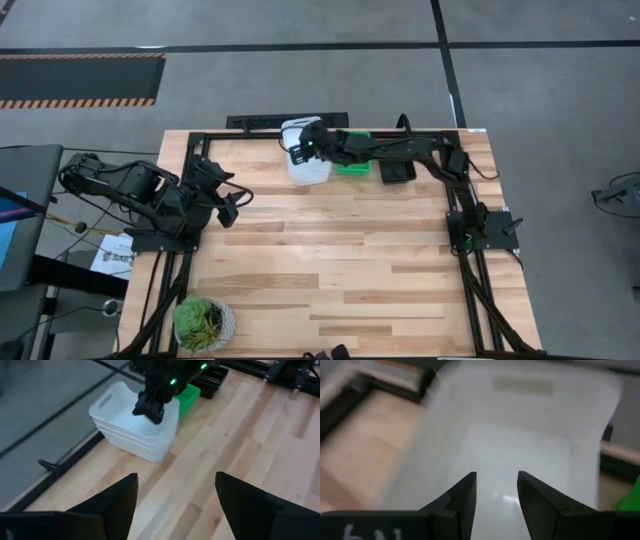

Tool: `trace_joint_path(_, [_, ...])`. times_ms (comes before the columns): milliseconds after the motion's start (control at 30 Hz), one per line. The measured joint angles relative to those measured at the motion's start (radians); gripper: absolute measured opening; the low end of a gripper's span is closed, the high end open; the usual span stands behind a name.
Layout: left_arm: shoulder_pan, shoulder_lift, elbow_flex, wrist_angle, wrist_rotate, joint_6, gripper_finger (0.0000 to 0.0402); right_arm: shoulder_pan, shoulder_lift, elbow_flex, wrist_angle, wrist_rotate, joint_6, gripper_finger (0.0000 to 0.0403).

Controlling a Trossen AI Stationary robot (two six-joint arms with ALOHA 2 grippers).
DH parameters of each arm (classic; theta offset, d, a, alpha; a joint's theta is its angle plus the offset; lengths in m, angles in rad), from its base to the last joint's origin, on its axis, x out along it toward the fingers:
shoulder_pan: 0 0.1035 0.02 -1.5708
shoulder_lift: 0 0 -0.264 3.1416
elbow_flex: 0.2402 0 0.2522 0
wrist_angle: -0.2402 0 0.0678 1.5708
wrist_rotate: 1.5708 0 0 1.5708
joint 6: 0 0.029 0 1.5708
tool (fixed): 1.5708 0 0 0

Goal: Stack baskets by color
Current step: Return to Home Position

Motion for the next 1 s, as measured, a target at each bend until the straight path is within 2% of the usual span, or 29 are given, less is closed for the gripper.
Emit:
trace_joint_path(167, [0.000,0.000,0.000,0.000,-0.086,0.018,0.0256,-0.002,-0.111,0.001,-0.014,-0.001,-0.094,0.0162])
trace_joint_path(333, [0.000,0.000,0.000,0.000,-0.240,0.014,0.0256,0.013,-0.291,0.001,-0.060,-0.026,-0.278,0.0160])
trace_joint_path(467, [0.000,-0.001,0.000,-0.001,-0.367,0.017,0.0256,0.047,-0.472,0.002,-0.237,-0.027,-0.447,0.0160])
trace_joint_path(533, [0.000,-0.001,0.000,-0.002,-0.354,0.024,0.0256,0.069,-0.568,0.002,-0.336,-0.006,-0.506,0.0161])
trace_joint_path(633, [0.000,0.002,0.000,-0.002,-0.277,0.061,0.0256,0.091,-0.707,0.002,-0.463,0.001,-0.595,0.0161])
trace_joint_path(733, [0.000,0.010,-0.003,0.016,-0.275,0.072,0.0256,0.113,-0.815,0.002,-0.575,0.004,-0.526,0.0159])
trace_joint_path(800, [0.000,0.014,-0.018,0.029,-0.337,0.090,0.0256,0.128,-0.880,-0.014,-0.648,-0.046,-0.536,0.0158])
trace_joint_path(867, [0.001,0.013,-0.038,0.038,-0.383,0.087,0.0256,0.145,-0.953,-0.073,-0.664,-0.144,-0.593,0.0158])
trace_joint_path(1000, [0.003,-0.013,-0.051,0.040,-0.354,0.051,0.0256,0.162,-1.108,-0.306,-0.459,-0.294,-0.573,0.0160])
